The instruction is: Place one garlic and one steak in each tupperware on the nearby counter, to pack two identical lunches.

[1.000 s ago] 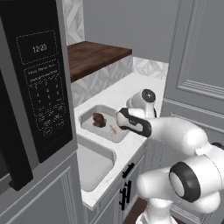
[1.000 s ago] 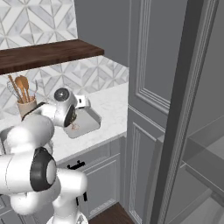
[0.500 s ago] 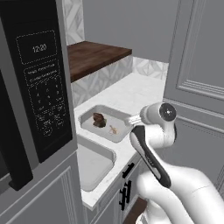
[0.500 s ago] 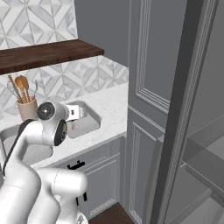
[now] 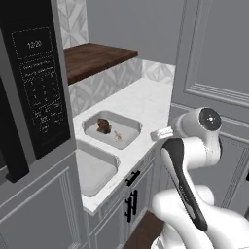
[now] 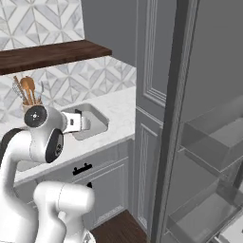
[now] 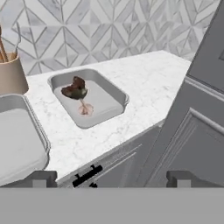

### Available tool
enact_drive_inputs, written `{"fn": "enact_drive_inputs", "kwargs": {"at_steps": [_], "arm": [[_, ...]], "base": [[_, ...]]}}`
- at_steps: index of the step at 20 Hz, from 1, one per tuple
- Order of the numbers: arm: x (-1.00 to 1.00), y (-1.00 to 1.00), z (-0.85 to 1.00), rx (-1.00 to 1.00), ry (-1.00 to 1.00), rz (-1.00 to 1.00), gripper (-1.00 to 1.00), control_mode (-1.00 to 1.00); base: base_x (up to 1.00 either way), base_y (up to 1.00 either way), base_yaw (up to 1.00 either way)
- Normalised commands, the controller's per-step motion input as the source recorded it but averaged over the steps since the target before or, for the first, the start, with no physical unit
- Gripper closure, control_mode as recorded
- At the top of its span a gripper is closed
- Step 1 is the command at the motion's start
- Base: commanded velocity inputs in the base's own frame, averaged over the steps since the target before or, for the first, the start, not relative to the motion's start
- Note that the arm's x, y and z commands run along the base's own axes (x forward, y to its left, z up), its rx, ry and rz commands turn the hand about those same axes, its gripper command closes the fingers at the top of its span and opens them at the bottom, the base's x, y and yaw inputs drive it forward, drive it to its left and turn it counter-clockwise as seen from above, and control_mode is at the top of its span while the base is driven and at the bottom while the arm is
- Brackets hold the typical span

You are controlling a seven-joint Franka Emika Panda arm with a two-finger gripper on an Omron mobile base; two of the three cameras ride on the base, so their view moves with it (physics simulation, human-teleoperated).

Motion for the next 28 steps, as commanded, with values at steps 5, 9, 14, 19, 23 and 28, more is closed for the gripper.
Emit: {"fn": "enact_drive_inputs", "kwargs": {"at_steps": [5, 9, 14, 19, 23, 28], "arm": [[0.0, 0.0, 0.0, 0.0, 0.0, 0.0, -1.0, 1.0], [0.0, 0.0, 0.0, 0.0, 0.0, 0.0, -1.0, 1.0], [0.0, 0.0, 0.0, 0.0, 0.0, 0.0, -1.0, 1.0], [0.0, 0.0, 0.0, 0.0, 0.0, 0.0, -1.0, 1.0], [0.0, 0.0, 0.0, 0.0, 0.0, 0.0, -1.0, 1.0], [0.0, 0.0, 0.0, 0.0, 0.0, 0.0, -1.0, 1.0]], "base": [[-1.0, 0.06, -0.06], [-1.0, 0.21, -0.24], [-1.0, 0.0, -0.4], [-0.91, -0.13, -0.49], [-0.39, -0.63, -0.48], [-0.01, -0.95, -0.48]]}}
